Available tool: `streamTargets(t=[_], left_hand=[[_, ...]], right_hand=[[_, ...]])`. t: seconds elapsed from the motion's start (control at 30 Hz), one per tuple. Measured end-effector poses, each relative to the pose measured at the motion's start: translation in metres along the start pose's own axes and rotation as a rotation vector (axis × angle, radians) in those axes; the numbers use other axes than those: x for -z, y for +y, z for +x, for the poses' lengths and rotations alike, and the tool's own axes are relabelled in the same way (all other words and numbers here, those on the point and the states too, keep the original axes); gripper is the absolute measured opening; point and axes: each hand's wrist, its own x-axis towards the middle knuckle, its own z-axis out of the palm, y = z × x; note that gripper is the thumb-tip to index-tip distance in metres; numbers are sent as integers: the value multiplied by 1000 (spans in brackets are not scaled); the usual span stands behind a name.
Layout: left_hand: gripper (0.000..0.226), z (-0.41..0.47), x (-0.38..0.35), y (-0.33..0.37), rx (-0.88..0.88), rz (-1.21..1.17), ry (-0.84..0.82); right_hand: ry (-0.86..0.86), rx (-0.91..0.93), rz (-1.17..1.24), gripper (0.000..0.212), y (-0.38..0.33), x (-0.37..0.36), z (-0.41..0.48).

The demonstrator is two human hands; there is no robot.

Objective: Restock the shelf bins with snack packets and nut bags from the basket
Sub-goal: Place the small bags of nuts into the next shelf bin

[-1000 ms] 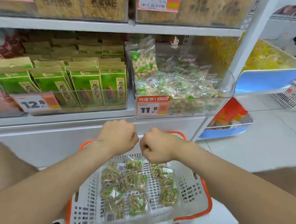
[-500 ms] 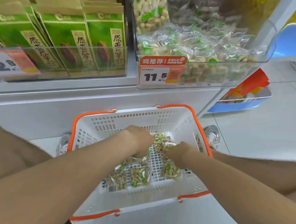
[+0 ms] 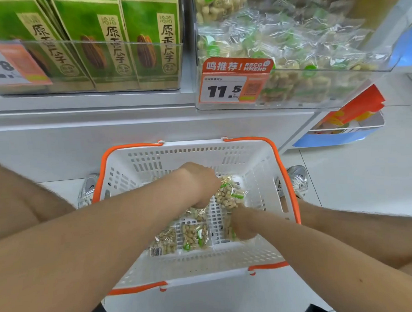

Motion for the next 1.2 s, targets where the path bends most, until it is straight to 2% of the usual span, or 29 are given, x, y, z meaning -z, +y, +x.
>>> streamTargets(t=[0.07, 0.13, 0.2, 0.3, 0.5, 0.6, 0.67, 0.83, 1.03, 1.13, 1.2], left_hand=[[24, -2, -2, 0, 3, 10, -2], [24, -5, -2, -2, 1, 1, 0], [25, -7, -4, -5, 9, 12, 6], [11, -12, -4, -10, 22, -36, 1], [30, -23, 3, -24, 21, -245, 23], [61, -31, 14, -40, 21, -390, 2], [74, -41, 21, -49, 26, -486, 55], [55, -71, 43, -47, -75, -793, 353], [53, -119, 92, -39, -90, -931, 836], [54, -132, 115, -44, -50, -994, 1035], [54, -133, 129, -45, 7, -1061, 1135]], right_hand=[[107, -42, 48, 24, -4, -1, 4], [125, -77, 93, 11, -10, 0, 2], [145, -66, 140, 14, -15, 4, 0], [196, -33, 180, 21, -18, 25, -18], [519, 111, 323, 26, -28, 105, -79], [661, 197, 366, 30, -34, 139, -119], [733, 251, 310, 31, -35, 156, -145], [945, 337, 342, 23, -26, 193, -202], [1395, 475, 554, 22, -23, 231, -259], [1615, 371, 612, 25, -19, 247, -271], [1657, 262, 672, 27, -15, 257, -276]])
